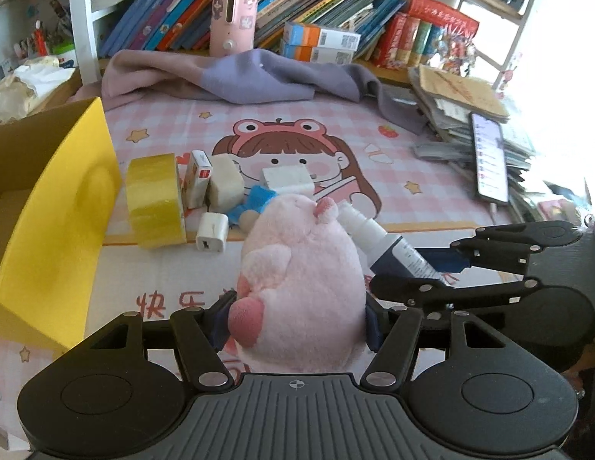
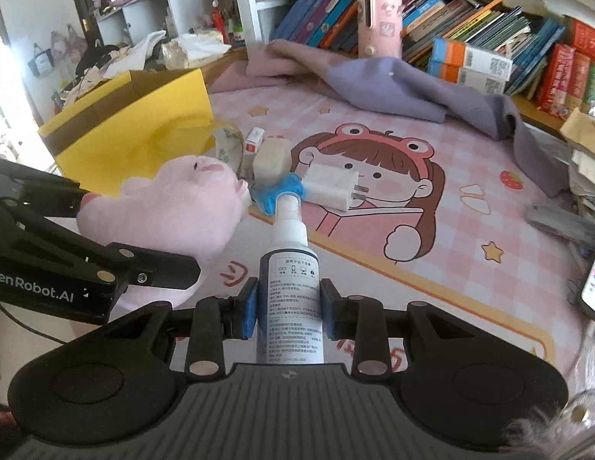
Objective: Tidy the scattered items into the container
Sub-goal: 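Carry the pig and spray bottle over the yellow box with both tools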
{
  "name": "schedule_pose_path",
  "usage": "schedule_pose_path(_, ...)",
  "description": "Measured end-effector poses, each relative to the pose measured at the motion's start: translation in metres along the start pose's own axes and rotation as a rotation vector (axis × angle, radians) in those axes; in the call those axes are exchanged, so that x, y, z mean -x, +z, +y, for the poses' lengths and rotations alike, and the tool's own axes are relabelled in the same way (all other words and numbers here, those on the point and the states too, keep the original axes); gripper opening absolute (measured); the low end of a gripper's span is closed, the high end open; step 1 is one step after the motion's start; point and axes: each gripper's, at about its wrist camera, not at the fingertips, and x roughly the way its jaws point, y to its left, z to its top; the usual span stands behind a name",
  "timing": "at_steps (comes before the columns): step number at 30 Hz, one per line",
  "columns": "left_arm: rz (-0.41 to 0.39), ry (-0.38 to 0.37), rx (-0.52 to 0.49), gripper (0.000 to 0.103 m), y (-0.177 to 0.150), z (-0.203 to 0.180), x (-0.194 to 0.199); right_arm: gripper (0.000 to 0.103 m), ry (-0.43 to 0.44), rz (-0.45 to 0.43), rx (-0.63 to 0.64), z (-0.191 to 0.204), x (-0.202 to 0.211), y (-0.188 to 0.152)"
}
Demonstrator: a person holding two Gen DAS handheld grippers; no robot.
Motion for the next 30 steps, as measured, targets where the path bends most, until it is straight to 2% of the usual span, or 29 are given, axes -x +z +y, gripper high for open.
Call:
schedule_pose_path(7, -0.037, -0.09, 0.0, 0.064, -0.017, 0.018, 0.035, 0.031, 0.017, -0.004, -0.159, 0.022, 0.033, -0.006)
schedule_pose_path(14, -0.103, -0.128, -0.058, 0.064, -0.032, 0.037, 0.064, 0.031, -0.05, -0.054, -0.197, 0.063, 0.051, -0.007)
schedule_pose_path(20, -0.134, -0.141, -0.117, 0.064, -0.054, 0.064, 0.089, 0.031, -0.094, -0.086, -0.224, 0.104, 0.051, -0.014)
schedule_pose_path(26, -0.128, -0.164, -0.116, 0.064, -0.085, 0.099, 0.117, 0.031, -0.128, -0.091, -0.251, 0.157, 0.051, -0.025)
schedule_pose_path(30, -0.129, -0.128, -0.13, 0.064, -0.113, 0.12, 0.137, 0.031, -0.126, -0.064, -0.233, 0.202, 0.045, -0.04)
